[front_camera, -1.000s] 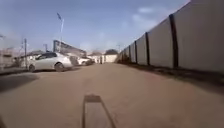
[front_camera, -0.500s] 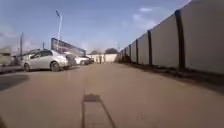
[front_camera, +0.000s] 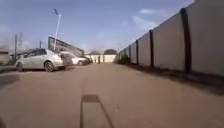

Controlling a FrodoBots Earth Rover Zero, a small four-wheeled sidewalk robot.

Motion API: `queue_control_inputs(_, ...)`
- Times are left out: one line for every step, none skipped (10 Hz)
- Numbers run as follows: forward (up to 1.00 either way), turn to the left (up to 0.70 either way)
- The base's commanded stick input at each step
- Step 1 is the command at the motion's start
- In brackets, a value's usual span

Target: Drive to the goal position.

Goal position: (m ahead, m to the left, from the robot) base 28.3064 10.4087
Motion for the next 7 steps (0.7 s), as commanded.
queue_control_inputs(1.0,0.0)
queue_control_inputs(1.0,0.0)
queue_control_inputs(1.0,0.0)
queue_control_inputs(1.0,0.0)
queue_control_inputs(1.0,0.0)
queue_control_inputs(1.0,0.0)
queue_control_inputs(1.0,0.0)
